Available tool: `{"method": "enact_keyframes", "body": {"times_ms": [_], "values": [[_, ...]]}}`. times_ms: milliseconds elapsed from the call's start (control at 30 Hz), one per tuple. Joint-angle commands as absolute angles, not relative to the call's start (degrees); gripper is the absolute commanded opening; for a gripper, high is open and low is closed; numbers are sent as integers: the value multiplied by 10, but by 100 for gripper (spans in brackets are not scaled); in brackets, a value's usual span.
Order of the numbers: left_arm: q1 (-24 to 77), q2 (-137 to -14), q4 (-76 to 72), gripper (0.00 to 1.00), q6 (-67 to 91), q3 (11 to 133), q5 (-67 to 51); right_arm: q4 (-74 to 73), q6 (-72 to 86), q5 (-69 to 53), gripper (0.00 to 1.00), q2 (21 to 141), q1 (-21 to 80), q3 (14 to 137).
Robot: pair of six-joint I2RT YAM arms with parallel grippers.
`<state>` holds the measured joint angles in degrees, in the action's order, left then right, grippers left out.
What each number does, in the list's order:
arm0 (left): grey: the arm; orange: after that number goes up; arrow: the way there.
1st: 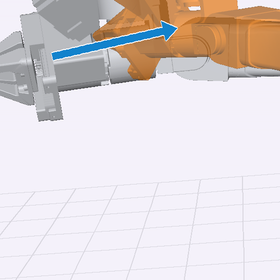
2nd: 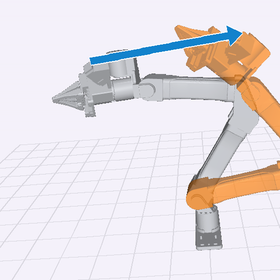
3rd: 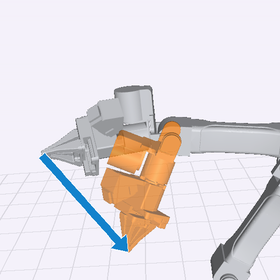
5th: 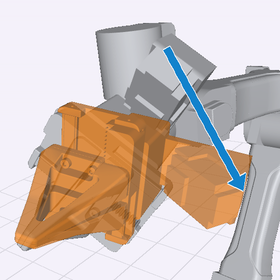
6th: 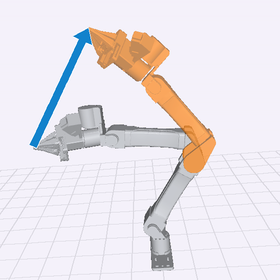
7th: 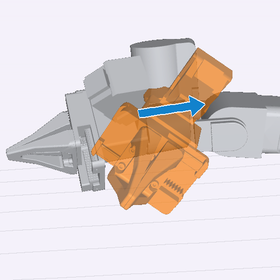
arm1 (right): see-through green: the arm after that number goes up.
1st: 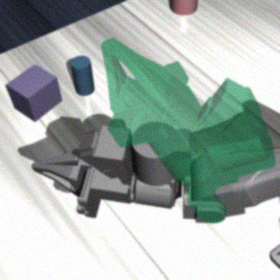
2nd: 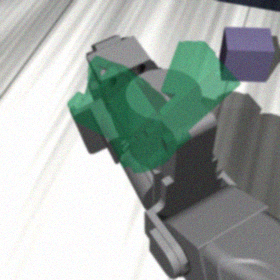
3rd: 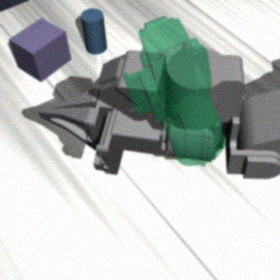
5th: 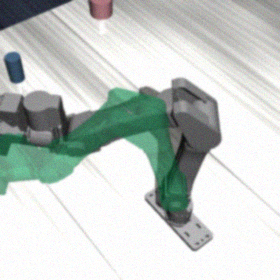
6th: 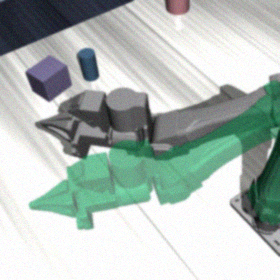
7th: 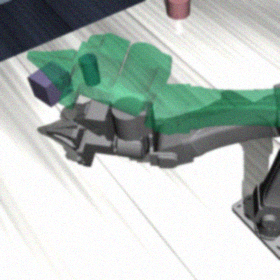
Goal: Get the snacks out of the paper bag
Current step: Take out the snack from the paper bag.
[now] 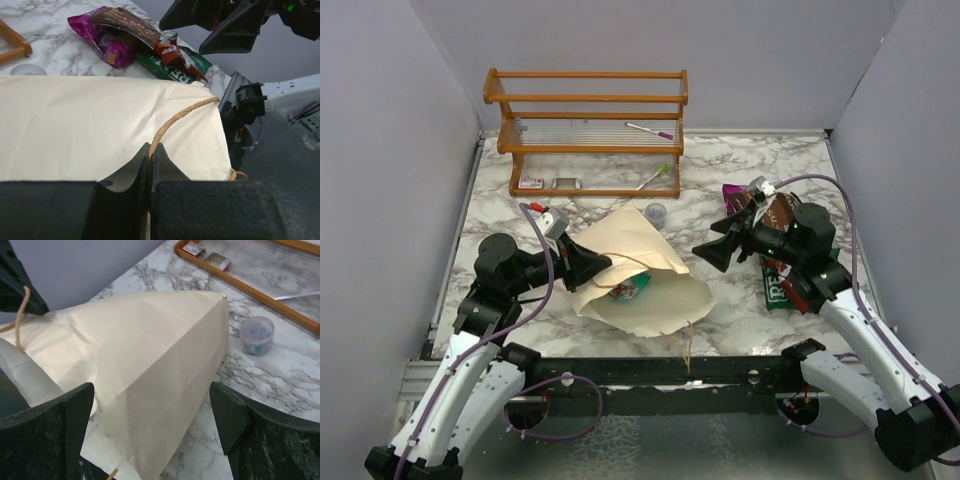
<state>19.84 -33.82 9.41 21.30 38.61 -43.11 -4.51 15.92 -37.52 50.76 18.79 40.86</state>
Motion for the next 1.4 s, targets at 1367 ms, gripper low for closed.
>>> {"method": "enact_keyframes", "body": {"times_ms": [1367], "values": [[203, -336, -25, 0, 251, 333, -388, -42, -297, -106, 88, 484, 754, 403]]}}
